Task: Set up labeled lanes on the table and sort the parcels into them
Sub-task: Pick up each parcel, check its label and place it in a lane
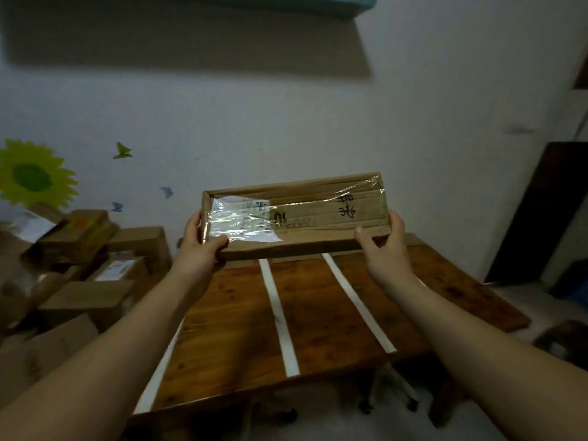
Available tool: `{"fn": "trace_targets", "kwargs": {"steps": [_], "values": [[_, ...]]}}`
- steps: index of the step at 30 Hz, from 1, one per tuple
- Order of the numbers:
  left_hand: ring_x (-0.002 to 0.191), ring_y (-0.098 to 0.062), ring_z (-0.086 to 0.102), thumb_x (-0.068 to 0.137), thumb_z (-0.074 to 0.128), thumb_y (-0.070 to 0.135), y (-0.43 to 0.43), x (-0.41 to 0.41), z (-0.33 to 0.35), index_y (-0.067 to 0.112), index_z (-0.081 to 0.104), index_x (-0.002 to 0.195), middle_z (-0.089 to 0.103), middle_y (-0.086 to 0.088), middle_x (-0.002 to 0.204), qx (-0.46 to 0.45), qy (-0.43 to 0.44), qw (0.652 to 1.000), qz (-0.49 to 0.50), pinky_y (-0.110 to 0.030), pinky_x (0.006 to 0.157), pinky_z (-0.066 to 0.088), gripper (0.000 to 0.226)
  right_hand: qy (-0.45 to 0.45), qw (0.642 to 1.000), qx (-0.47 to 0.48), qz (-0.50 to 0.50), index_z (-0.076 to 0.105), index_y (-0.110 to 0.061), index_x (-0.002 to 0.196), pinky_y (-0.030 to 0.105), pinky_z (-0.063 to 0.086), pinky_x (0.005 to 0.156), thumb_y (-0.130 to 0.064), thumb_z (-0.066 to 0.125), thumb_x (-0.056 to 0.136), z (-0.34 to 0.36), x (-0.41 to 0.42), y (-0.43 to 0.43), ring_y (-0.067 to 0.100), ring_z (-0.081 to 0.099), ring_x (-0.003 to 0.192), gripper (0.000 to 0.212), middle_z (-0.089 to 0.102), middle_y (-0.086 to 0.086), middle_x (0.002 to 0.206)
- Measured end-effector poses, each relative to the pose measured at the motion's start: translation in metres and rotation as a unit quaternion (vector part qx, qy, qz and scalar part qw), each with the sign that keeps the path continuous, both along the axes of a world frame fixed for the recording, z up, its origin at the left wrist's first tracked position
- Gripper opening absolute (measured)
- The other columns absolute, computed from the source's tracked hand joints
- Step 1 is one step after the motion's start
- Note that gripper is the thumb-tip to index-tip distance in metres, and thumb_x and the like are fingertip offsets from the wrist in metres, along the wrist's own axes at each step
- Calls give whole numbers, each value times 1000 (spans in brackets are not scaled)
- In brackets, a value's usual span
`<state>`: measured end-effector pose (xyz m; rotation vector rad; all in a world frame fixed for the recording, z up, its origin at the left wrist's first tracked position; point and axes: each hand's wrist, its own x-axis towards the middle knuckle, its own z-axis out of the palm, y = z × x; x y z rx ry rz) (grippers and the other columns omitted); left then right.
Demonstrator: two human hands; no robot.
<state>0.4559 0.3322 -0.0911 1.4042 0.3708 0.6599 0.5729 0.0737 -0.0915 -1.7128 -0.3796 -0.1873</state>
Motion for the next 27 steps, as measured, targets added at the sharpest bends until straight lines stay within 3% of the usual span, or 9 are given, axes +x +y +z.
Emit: {"fn": "trace_targets", "kwargs": {"steps": [3,5,11,15,18,20,23,27], "values": [[90,-14,60,93,48,-3,-64,45,-7,34,27,145,49,2,121,1,10,999,-44,-30,66,51,68,-2,999,-31,-36,24,-28,145,35,36,104,-29,61,91,-7,27,-72,16,42,128,65,46,-2,140],[95,-19,61,93,47,-4,-99,74,-11,35,28,144,50,0,124,-3,16,997,-80,-33,68,53,68,-1,998,-35,-57,26,-29,143,37,36,106,-29,61,91,-8,47,-113,18,43,129,63,47,-2,139],[111,-26,55,95,48,4,-167,171,-20,39,25,146,42,-1,138,30,49,987,-151,-48,93,50,65,-11,989,-66,-129,31,-25,144,30,35,100,-29,61,91,-19,121,-191,14,41,126,60,40,-1,142],[100,-21,60,96,46,4,-192,253,-39,37,24,146,46,0,126,25,64,980,-187,-42,84,54,64,11,984,-99,-146,29,-23,144,37,36,107,-35,70,83,-40,187,-220,17,41,128,74,38,1,143],[108,-26,58,96,47,7,-201,325,-58,38,24,146,48,-2,131,35,82,974,-210,-49,96,49,63,20,981,-116,-154,31,-27,141,45,38,108,-38,75,77,-53,249,-233,18,42,127,79,41,0,139],[115,-27,55,96,49,10,-205,372,-70,38,23,146,47,-5,136,27,103,970,-217,-50,100,46,63,33,980,-116,-156,34,-28,139,42,40,106,-40,76,75,-59,290,-241,17,43,125,78,43,-2,137],[121,-27,50,96,50,14,-215,434,-80,38,18,148,44,-5,141,30,131,965,-227,-50,103,44,66,51,981,-110,-149,41,-34,125,34,43,97,-35,76,77,-63,350,-255,15,48,119,60,49,-4,130],[122,-25,48,96,49,11,-235,500,-90,34,20,149,46,1,134,35,170,956,-237,-48,104,43,65,83,982,-92,-140,41,-33,116,19,47,79,-21,75,81,-70,418,-277,6,53,99,50,55,-10,110]]}}
